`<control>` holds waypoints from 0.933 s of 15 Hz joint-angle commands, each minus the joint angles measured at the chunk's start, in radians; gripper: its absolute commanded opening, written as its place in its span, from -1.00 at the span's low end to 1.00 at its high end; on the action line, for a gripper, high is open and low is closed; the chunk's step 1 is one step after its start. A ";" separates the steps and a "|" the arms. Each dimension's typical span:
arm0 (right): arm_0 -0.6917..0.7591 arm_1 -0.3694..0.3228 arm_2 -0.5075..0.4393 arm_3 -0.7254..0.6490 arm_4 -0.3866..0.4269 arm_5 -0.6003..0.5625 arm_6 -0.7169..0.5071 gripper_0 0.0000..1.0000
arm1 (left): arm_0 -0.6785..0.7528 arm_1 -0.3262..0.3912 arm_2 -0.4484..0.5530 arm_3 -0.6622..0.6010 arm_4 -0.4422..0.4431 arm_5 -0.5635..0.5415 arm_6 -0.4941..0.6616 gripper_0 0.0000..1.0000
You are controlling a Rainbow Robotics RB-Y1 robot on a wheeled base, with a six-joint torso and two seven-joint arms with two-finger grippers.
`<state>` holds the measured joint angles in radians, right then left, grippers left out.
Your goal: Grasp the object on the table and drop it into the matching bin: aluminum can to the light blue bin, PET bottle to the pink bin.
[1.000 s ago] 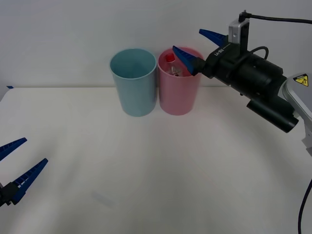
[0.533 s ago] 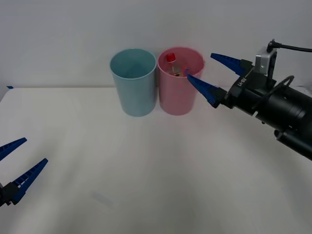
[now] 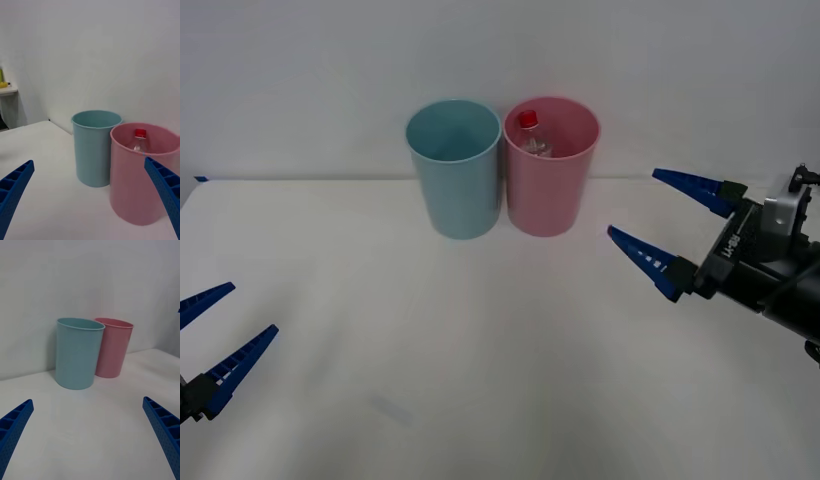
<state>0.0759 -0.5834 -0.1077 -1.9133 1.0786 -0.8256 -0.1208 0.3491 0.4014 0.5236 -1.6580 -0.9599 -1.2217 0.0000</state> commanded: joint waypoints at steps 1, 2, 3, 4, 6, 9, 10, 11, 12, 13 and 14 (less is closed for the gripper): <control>0.081 0.034 -0.084 -0.001 0.000 -0.109 0.035 1.00 | 0.000 0.000 0.000 0.000 0.000 0.000 0.000 1.00; 0.108 0.048 -0.116 -0.001 0.001 -0.144 0.039 1.00 | 0.000 0.000 0.000 0.000 0.000 0.000 0.000 1.00; 0.134 0.063 -0.150 -0.001 0.001 -0.179 0.046 1.00 | 0.000 0.000 0.000 0.000 0.000 0.000 0.000 1.00; 0.166 0.083 -0.199 -0.001 0.012 -0.225 0.049 1.00 | 0.000 0.000 0.000 0.000 0.000 0.000 0.000 1.00; 0.212 0.100 -0.250 -0.001 0.020 -0.268 0.050 1.00 | 0.000 0.000 0.000 0.000 0.000 0.000 0.000 1.00; 0.301 0.105 -0.323 -0.003 0.018 -0.299 0.050 1.00 | 0.000 0.000 0.000 0.000 0.000 0.000 0.000 1.00; 0.321 0.106 -0.343 -0.003 0.018 -0.314 0.046 1.00 | 0.000 0.000 0.000 0.000 0.000 0.000 0.000 1.00; 0.338 0.109 -0.366 -0.003 0.017 -0.334 0.043 1.00 | 0.000 0.000 0.000 0.000 0.000 0.000 0.000 1.00; 0.361 0.114 -0.385 -0.003 0.006 -0.349 0.038 1.00 | 0.000 0.000 0.000 0.000 0.000 0.000 0.000 1.00; 0.383 0.114 -0.392 -0.003 -0.008 -0.354 0.038 1.00 | 0.000 0.000 0.000 0.000 0.000 0.000 0.000 1.00; 0.407 0.114 -0.399 -0.003 -0.022 -0.360 0.038 1.00 | 0.000 0.000 0.000 0.000 0.000 0.000 0.000 1.00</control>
<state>0.4652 -0.4695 -0.5013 -1.9160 1.0676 -1.1813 -0.0826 0.3491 0.4014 0.5236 -1.6581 -0.9599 -1.2217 0.0000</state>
